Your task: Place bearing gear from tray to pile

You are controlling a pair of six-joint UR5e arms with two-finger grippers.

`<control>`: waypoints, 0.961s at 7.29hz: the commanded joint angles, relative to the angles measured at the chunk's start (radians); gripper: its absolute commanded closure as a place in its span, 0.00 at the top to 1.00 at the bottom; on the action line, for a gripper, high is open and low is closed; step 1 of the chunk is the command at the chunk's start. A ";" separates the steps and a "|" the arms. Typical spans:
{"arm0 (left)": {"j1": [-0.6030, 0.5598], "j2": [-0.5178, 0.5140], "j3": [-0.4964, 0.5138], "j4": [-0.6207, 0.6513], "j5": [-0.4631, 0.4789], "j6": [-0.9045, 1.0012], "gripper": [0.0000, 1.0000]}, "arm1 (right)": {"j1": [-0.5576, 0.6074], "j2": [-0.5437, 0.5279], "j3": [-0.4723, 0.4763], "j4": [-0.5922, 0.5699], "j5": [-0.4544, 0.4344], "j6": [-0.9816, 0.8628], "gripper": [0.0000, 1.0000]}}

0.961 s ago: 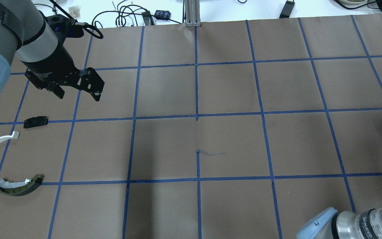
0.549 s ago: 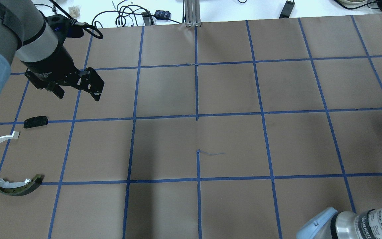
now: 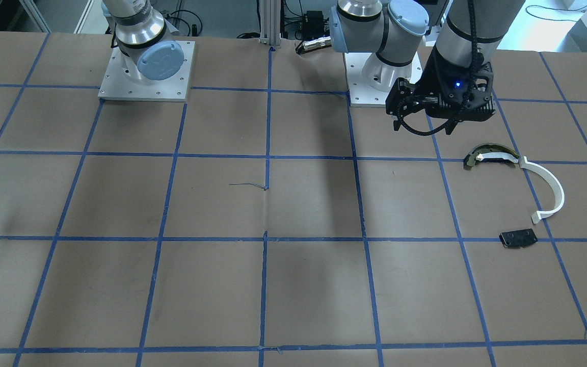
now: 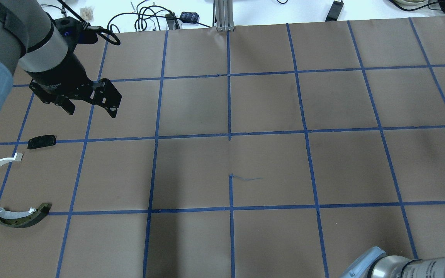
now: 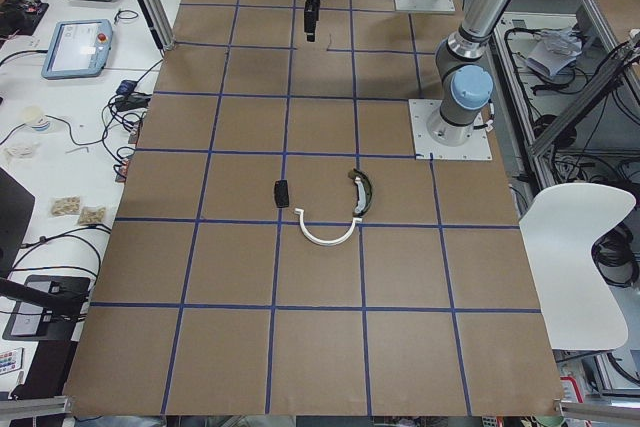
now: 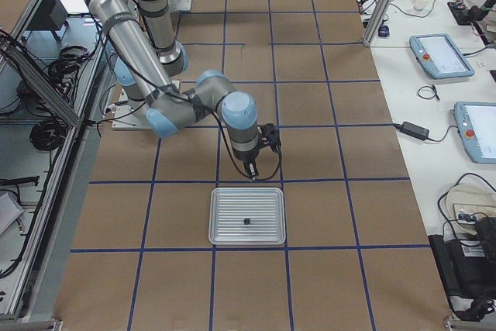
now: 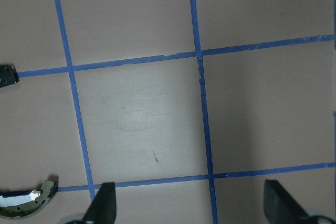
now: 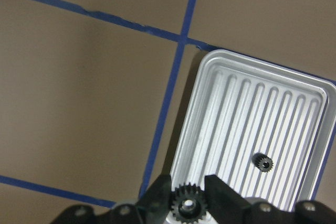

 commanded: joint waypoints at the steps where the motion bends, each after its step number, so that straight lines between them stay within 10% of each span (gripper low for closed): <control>1: 0.000 -0.001 0.000 0.000 -0.001 0.002 1.00 | 0.210 -0.220 0.002 0.210 -0.010 0.285 0.31; 7: 0.000 0.001 -0.002 0.000 -0.001 0.005 1.00 | 0.937 -0.154 -0.105 0.238 -0.068 1.294 0.30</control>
